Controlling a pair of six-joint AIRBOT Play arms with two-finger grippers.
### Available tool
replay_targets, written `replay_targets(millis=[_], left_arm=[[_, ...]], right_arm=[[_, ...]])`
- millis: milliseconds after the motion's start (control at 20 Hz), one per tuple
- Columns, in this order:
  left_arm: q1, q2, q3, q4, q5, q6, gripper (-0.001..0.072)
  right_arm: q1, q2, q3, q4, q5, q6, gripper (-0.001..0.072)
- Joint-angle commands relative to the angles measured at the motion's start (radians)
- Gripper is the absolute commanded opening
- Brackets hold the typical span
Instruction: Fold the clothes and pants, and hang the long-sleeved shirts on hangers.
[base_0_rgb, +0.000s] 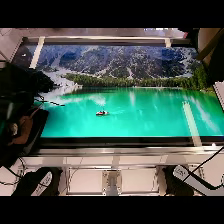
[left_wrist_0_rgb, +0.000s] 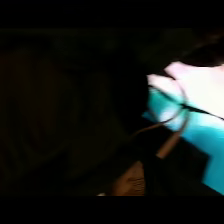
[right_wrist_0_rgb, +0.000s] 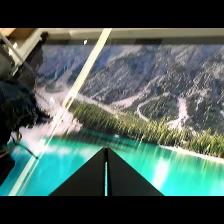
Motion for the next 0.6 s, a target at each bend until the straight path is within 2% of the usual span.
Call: replay_targets(millis=[0, 50, 100, 150, 200, 250, 400, 550], left_arm=[[0.385, -0.058, 0.001, -0.029, -0.043, 0.108, 0.0502], [0.464, -0.098, 0.002, -0.141, -0.055, 0.220, 0.0502], [0.510, -0.136, 0.002, -0.245, -0.069, 0.305, 0.0510], [0.531, -0.178, 0.002, -0.327, -0.076, 0.356, 0.0547], [0.528, -0.215, 0.004, -0.355, -0.083, 0.384, 0.0613], [0.510, -0.257, 0.014, -0.338, -0.105, 0.416, 0.0636], [0.453, -0.362, 0.076, -0.279, -0.159, 0.460, 0.0663], [0.386, -0.433, 0.171, -0.253, -0.150, 0.460, 0.0662]], right_arm=[[0.001, -0.001, 0.001, -0.006, -0.054, 0.001, 0.0015], [0.001, -0.001, 0.001, -0.006, -0.052, 0.000, 0.0051], [0.001, -0.001, 0.001, -0.006, -0.055, 0.000, 0.0128], [0.001, -0.001, 0.001, -0.006, -0.064, 0.000, 0.0144], [0.001, -0.001, 0.001, -0.006, -0.071, 0.000, 0.0144], [0.001, -0.001, 0.001, -0.006, -0.071, 0.000, 0.0144], [0.001, -0.001, 0.001, -0.006, -0.068, 0.000, 0.0143], [0.001, -0.001, 0.001, -0.006, -0.068, 0.000, 0.0143]])
